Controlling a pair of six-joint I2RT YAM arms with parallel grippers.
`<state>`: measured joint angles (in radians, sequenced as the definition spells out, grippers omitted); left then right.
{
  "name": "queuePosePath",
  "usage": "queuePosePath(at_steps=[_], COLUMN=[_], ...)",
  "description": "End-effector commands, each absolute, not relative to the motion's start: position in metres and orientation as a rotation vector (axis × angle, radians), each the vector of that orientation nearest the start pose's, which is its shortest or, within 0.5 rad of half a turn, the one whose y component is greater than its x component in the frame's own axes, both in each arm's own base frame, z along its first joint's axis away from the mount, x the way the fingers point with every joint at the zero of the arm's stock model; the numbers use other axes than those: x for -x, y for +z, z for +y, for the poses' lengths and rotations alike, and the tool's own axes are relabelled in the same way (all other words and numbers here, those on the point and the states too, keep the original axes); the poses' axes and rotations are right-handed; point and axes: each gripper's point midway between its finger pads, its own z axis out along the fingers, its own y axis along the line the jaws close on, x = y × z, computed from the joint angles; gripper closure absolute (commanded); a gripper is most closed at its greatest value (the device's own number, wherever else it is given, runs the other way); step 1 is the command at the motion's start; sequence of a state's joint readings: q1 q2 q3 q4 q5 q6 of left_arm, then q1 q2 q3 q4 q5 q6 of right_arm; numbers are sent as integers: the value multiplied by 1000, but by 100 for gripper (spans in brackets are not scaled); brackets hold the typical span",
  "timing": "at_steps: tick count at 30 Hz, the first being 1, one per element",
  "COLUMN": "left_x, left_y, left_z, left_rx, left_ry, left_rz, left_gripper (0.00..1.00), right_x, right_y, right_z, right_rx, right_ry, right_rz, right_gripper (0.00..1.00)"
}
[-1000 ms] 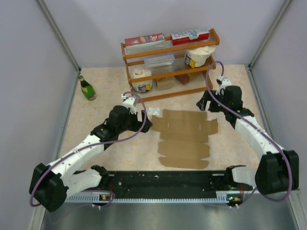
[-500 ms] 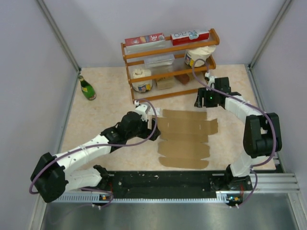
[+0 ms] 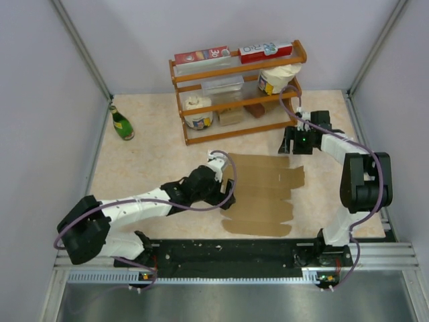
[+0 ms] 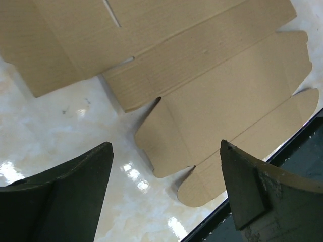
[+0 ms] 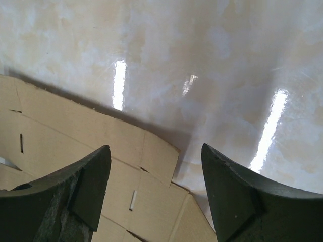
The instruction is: Fold the paper box
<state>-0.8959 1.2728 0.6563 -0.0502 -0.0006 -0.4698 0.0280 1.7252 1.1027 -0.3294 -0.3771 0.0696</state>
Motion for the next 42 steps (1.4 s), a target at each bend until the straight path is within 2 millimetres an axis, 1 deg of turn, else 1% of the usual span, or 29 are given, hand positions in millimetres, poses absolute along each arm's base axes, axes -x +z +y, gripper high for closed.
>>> queuePosePath(at_steps=[1, 6, 9, 12, 15, 17, 18, 20, 23, 27, 28, 32, 42], left_x=[-212, -208, -208, -206, -203, -202, -197, -195, -194, -191, -189, -185, -181], left_y=[110, 108, 107, 100, 91, 84, 81, 74, 72, 64, 62, 55, 46], left_z=[-320, -338, -345, -349, -350, -350, -352, -352, -354, -354, -354, -353, -346], left_rx=[-489, -514, -521, -519, -514, -508, -529, -529, -536, -549, -553, -573, -561], left_ry=[-782, -804, -811, -818, -823, -810, -837, -827, -828, -820, -820, -816, -791], left_rz=[2203, 2208, 2210, 2241, 2278, 2303, 2321, 2346, 2353, 2377, 2382, 2401, 2429], left_gripper=[11, 15, 16, 18, 22, 26, 28, 30, 34, 38, 39, 44, 52], right_x=[-401, -401, -402, -402, -401, -400, -400, -399, -399, -398, -398, -393, -383], right_y=[69, 62, 59, 55, 50, 50, 51, 50, 52, 52, 52, 55, 63], right_z=[82, 83, 86, 89, 92, 95, 96, 97, 99, 103, 104, 112, 123], right_rx=[164, 177, 181, 186, 197, 205, 208, 210, 213, 222, 265, 290, 335], right_ry=[582, 593, 616, 644, 673, 701, 710, 721, 733, 768, 770, 847, 951], right_rz=[2468, 2482, 2487, 2496, 2506, 2503, 2500, 2502, 2498, 2492, 2481, 2471, 2438], right_gripper=[28, 29, 29, 30, 30, 31, 31, 31, 32, 32, 32, 32, 32])
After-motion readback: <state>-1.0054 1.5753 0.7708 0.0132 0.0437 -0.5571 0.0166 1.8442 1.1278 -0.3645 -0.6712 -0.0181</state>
